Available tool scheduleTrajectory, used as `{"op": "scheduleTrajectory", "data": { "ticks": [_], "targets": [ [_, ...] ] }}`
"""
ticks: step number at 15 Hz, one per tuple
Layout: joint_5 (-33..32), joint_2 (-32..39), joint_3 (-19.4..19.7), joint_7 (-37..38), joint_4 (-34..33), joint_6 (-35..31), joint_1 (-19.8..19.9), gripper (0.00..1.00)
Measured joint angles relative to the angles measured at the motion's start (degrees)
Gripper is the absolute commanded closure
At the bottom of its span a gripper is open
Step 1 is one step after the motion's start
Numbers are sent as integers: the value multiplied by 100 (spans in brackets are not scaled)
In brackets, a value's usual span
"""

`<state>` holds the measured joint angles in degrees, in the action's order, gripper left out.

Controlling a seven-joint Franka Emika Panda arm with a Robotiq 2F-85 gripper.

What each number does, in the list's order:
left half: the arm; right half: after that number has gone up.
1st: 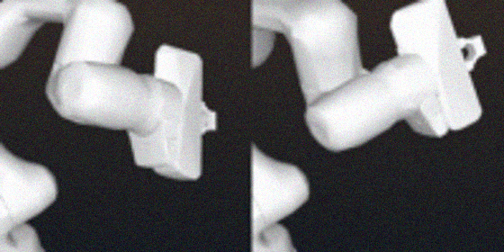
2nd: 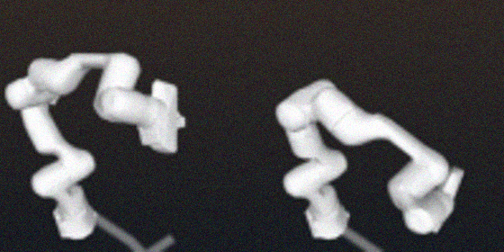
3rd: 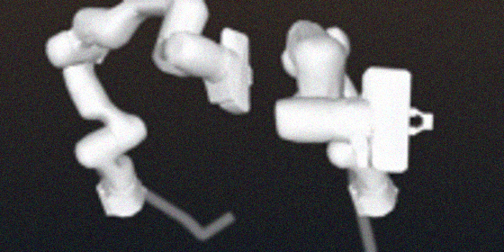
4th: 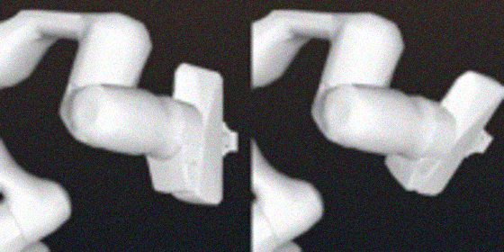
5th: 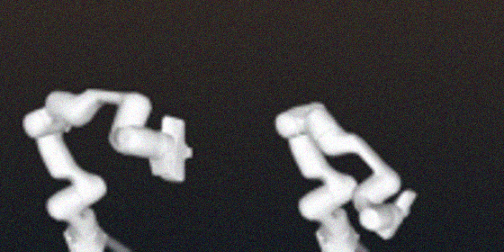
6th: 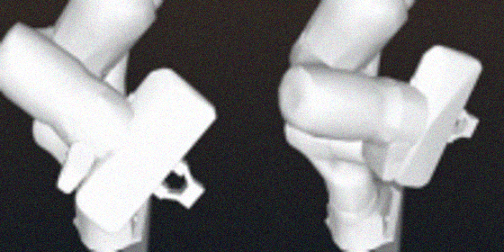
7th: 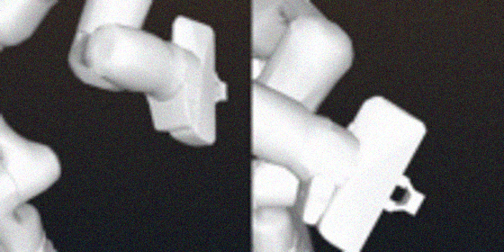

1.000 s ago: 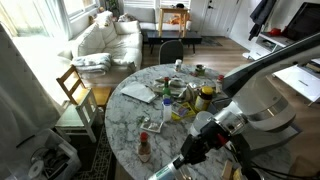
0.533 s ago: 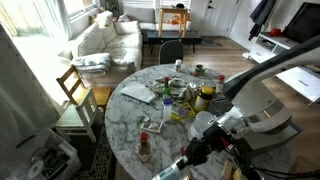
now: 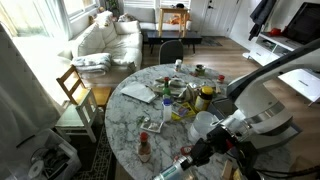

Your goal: Empty the silver cup into the scoop

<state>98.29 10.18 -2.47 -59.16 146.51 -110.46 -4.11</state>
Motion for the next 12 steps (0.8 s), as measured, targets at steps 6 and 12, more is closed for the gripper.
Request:
{"op": "scheduleTrajectory", "data": {
  "ticks": [6, 12],
  "targets": [
    [20, 87, 142, -358, 142, 500, 121, 99],
    [149, 284, 240, -790, 199, 966, 211, 99]
  ]
}}
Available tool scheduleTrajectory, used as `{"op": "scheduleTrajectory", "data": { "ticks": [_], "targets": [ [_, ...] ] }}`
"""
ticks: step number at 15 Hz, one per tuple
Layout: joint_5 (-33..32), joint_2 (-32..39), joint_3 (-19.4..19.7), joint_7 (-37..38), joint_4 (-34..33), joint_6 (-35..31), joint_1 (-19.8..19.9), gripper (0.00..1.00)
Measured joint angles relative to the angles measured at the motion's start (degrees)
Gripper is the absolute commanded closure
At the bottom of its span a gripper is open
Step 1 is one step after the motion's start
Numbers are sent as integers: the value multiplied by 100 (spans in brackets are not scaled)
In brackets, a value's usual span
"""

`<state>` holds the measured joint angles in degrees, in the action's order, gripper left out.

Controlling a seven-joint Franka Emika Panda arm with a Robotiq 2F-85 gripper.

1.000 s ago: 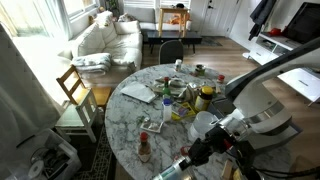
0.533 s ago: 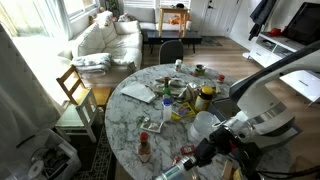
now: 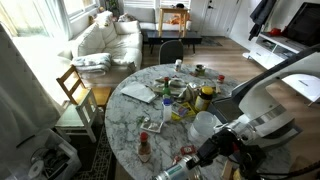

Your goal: Empty the silver cup into the scoop

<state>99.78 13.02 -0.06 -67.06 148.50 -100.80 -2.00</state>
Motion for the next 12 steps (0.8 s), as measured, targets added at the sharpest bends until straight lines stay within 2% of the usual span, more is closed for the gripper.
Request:
{"op": "scheduleTrajectory", "data": {
  "ticks": [12],
  "targets": [
    [25, 403, 188, -649, 16, 756, 126, 99]
  ]
}}
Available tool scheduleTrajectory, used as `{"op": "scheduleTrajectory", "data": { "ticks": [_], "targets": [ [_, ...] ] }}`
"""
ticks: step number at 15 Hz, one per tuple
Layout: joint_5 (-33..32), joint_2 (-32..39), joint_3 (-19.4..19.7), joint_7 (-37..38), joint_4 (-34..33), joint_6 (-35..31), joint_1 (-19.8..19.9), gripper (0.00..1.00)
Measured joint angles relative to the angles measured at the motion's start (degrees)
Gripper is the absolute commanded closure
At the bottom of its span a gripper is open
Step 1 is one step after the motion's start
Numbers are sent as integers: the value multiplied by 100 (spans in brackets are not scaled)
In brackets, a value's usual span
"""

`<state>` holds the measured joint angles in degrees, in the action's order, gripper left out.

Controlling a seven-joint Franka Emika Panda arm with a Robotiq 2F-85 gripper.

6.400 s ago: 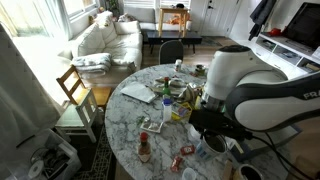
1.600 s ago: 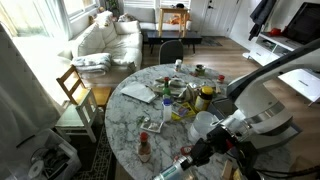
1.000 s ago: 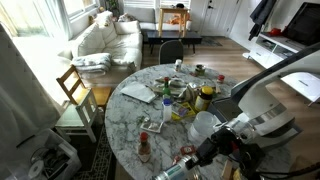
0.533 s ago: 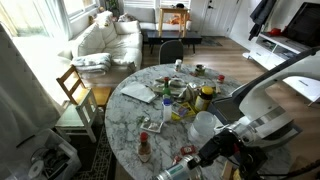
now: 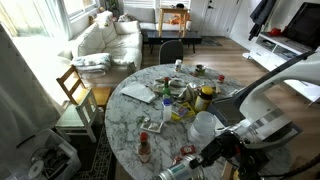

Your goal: Empty the silver cup into the scoop

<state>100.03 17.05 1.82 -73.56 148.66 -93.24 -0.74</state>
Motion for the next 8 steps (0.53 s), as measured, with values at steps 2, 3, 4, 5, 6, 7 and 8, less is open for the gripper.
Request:
{"op": "scheduleTrajectory", "data": {
  "ticks": [2, 3, 4, 5, 6, 7, 8],
  "targets": [
    [30, 31, 21, -77, 0, 68, 15, 99],
    [48, 47, 31, -109, 0, 104, 22, 99],
    [68, 60, 39, -135, 0, 125, 24, 99],
    [87, 69, 46, -161, 0, 142, 25, 99],
    [105, 75, 52, -184, 1, 154, 26, 99],
    [120, 80, 56, -199, 1, 170, 28, 99],
    [136, 88, 59, -213, 2, 201, 33, 99]
  ]
}}
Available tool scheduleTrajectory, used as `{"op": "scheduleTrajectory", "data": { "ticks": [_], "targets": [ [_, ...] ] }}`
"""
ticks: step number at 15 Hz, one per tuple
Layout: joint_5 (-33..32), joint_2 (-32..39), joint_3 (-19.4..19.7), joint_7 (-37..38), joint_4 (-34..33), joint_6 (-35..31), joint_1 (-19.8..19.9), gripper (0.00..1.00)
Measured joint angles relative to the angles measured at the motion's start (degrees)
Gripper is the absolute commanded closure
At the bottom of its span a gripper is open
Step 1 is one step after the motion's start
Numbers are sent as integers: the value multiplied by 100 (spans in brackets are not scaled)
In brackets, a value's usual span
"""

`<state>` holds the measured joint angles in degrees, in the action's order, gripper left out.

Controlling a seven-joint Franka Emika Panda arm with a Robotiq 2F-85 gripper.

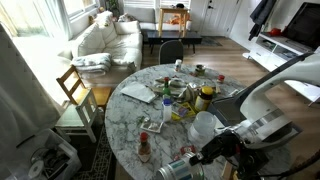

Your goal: Empty the silver cup into the scoop

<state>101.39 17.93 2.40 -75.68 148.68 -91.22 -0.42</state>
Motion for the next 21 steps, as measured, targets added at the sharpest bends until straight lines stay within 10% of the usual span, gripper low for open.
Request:
{"op": "scheduleTrajectory", "data": {
  "ticks": [21],
  "targets": [
    [37, 16, 105, 33, 46, 436, 35, 99]
  ]
}}
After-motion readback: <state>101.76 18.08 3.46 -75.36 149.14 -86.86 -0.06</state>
